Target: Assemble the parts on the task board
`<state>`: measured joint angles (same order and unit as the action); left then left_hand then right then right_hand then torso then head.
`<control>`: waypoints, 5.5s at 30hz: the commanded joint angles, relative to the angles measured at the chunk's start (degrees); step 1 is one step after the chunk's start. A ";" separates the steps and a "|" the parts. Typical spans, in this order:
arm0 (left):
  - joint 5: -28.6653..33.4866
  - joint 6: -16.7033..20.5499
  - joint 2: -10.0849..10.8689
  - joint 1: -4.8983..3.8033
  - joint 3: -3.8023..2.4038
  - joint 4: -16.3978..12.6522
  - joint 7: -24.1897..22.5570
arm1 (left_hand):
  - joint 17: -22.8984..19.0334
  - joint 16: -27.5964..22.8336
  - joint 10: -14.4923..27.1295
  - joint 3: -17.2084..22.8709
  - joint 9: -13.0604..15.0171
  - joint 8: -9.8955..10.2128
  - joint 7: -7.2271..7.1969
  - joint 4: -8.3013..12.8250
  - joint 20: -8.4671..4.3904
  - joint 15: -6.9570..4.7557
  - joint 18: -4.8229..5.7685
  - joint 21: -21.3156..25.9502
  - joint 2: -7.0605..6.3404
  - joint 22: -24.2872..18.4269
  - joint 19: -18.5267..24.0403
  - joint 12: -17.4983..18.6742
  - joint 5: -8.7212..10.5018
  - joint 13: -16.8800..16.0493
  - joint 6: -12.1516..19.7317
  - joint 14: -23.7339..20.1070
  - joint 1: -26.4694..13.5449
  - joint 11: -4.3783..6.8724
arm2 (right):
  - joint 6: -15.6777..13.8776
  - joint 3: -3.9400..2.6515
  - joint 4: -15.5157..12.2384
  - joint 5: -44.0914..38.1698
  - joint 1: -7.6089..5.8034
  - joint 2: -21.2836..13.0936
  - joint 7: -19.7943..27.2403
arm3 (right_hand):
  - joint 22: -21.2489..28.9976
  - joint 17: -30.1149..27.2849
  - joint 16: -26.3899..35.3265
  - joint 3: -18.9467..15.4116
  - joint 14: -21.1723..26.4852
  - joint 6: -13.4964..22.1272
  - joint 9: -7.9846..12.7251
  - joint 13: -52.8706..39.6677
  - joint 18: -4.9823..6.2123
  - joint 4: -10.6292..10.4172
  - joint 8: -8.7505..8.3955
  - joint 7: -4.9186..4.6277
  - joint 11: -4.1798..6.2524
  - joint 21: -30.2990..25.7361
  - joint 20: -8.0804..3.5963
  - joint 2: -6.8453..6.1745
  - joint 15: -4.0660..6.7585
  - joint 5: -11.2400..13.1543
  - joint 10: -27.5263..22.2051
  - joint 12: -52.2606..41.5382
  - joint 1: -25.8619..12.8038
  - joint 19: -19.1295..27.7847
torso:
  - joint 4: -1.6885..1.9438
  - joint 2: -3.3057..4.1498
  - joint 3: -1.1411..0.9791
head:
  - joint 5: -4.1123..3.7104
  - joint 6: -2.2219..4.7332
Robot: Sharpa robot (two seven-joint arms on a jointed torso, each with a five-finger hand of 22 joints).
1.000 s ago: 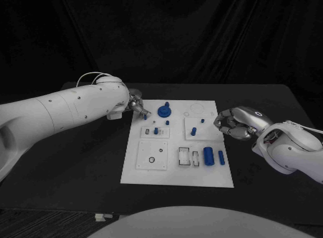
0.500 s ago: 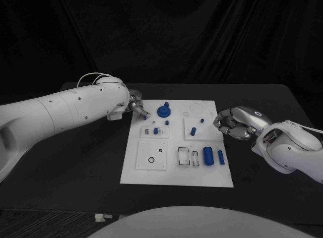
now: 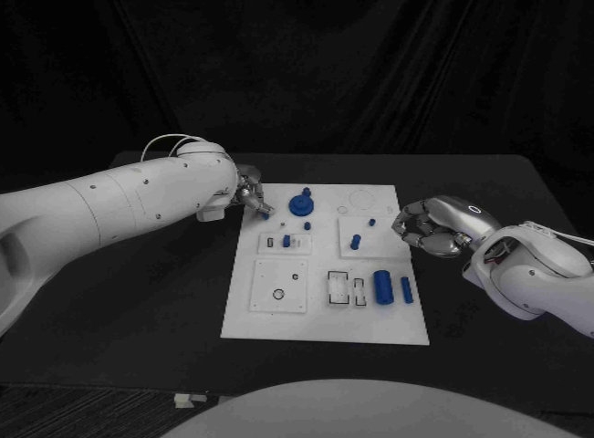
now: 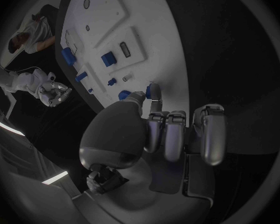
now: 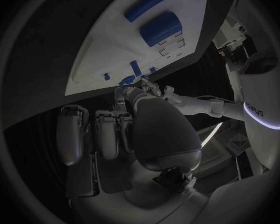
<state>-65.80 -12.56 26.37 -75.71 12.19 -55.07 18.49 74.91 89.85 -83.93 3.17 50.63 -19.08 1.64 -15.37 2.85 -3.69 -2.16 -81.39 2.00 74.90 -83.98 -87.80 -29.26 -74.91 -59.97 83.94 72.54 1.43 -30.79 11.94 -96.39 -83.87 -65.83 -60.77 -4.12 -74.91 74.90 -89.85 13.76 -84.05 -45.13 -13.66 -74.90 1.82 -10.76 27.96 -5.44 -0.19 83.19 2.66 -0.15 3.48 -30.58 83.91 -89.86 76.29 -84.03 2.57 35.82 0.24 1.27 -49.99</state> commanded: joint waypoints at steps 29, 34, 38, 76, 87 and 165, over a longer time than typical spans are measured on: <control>3.97 9.22 6.81 0.02 -0.06 -7.93 -3.58 | 15.09 0.15 -1.14 29.37 5.15 1.65 0.52 9.28 -0.18 -0.09 -0.34 1.19 -10.84 11.79 0.20 2.52 2.08 -10.39 0.51 6.06 -2.55 0.05 | 0.60 -0.02 0.32 -0.30 0.13 -0.03 -1.02 | -12.51 15.05 -0.12 0.47 -5.94 -0.05 -0.03 -15.10 0.13 0.15 0.15 -0.15 -0.37 -0.52 0.44 0.15 -0.32 -0.38 6.09 -0.14 0.54 -2.43 | 0.04 -0.01 -0.01 | 0.29 -0.01; 8.39 9.48 9.16 -0.11 -0.06 -11.26 -2.60 | 15.09 0.15 -1.01 29.66 5.14 1.82 0.57 9.53 -0.14 -0.04 -0.37 1.35 -10.86 11.74 0.33 2.68 2.98 -10.23 0.52 6.06 -2.96 -0.02 | 0.76 -0.02 0.29 -0.30 0.13 -0.13 -1.19 | -12.51 15.05 -0.12 0.47 -5.94 -0.05 -0.03 -15.10 0.13 0.15 0.15 -0.15 -0.37 -0.52 0.44 0.15 -0.32 -0.38 6.09 -0.14 0.54 -2.43 | 0.09 -0.08 -0.03 | 0.10 -0.01; 9.76 9.37 11.26 -0.23 -0.05 -14.36 -1.20 | 15.09 0.15 -0.78 29.83 5.04 2.09 0.55 9.59 -0.09 0.02 -0.44 1.61 -10.80 11.65 0.52 2.94 4.38 -9.96 0.41 6.06 -3.74 -0.06 | 0.92 -0.02 0.31 -0.30 0.13 -0.16 -1.30 | -12.51 15.05 -0.12 0.47 -5.94 -0.05 -0.03 -15.10 0.13 0.15 0.15 -0.15 -0.37 -0.52 0.44 0.15 -0.32 -0.38 6.09 -0.14 0.54 -2.43 | 0.06 -0.15 -0.04 | 0.18 -0.01; 10.59 16.36 16.79 0.05 0.02 -27.19 8.32 | 15.09 0.15 -0.08 29.82 4.74 2.59 0.56 8.69 -0.04 0.04 -0.68 2.54 -9.83 11.34 1.11 3.69 5.26 -9.19 0.14 6.06 -5.58 -0.09 | -0.06 -0.02 -0.05 -0.29 1.10 -0.62 -1.09 | -12.53 15.10 -0.15 0.58 -5.95 -0.05 -0.03 -15.10 0.11 0.26 0.14 -0.17 -0.40 -0.47 0.46 0.17 -0.35 -0.35 6.09 -0.14 0.56 -2.44 | 0.00 0.04 0.00 | 0.30 -0.01; 10.60 16.73 16.39 0.86 0.03 -27.53 8.29 | 15.09 0.15 -0.09 29.76 4.71 2.66 0.58 8.61 -0.04 0.05 -0.69 2.59 -9.72 11.32 1.14 3.68 5.32 -9.19 0.18 6.06 -5.70 -0.09 | -0.23 -0.02 -0.08 -0.30 1.11 -0.66 -1.10 | -12.53 15.10 -0.15 0.58 -5.95 -0.05 -0.03 -15.10 0.11 0.26 0.14 -0.17 -0.40 -0.47 0.46 0.17 -0.35 -0.35 6.09 -0.14 0.56 -2.44 | -0.05 0.00 0.00 | 0.58 -0.01; 10.59 16.16 15.45 3.77 0.03 -26.91 8.36 | 15.09 0.15 0.13 29.34 4.51 3.11 0.68 8.44 -0.01 0.08 -0.83 3.13 -8.63 11.13 1.46 3.87 5.22 -8.97 0.42 6.06 -5.97 -0.15 | -0.56 -0.02 -0.18 -0.30 1.12 -0.92 -1.21 | -12.53 15.10 -0.15 0.65 -5.95 -0.09 -0.04 -15.10 0.10 0.39 0.13 -0.21 -0.48 -0.46 0.49 0.12 -0.40 -0.39 6.09 -0.14 0.58 -2.45 | 0.00 0.01 -0.01 | 0.43 -0.01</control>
<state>-55.60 4.27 41.93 -72.11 12.23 -81.98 26.79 74.90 89.85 -83.93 32.65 55.18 -16.18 2.66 -6.81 2.66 -3.67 -2.15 -78.58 -7.14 74.90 -82.95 -84.25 -23.94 -74.91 -59.60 83.94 66.52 1.41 -30.66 11.94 -96.44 -83.87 -64.85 -61.64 -4.56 -74.91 74.90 -89.85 14.09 -84.05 -45.13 -13.66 -74.90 1.82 -10.43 27.96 -5.45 -0.19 82.87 2.66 -0.15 3.48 -30.58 83.91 -89.86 76.29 -84.03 2.58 35.83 0.23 1.61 -49.99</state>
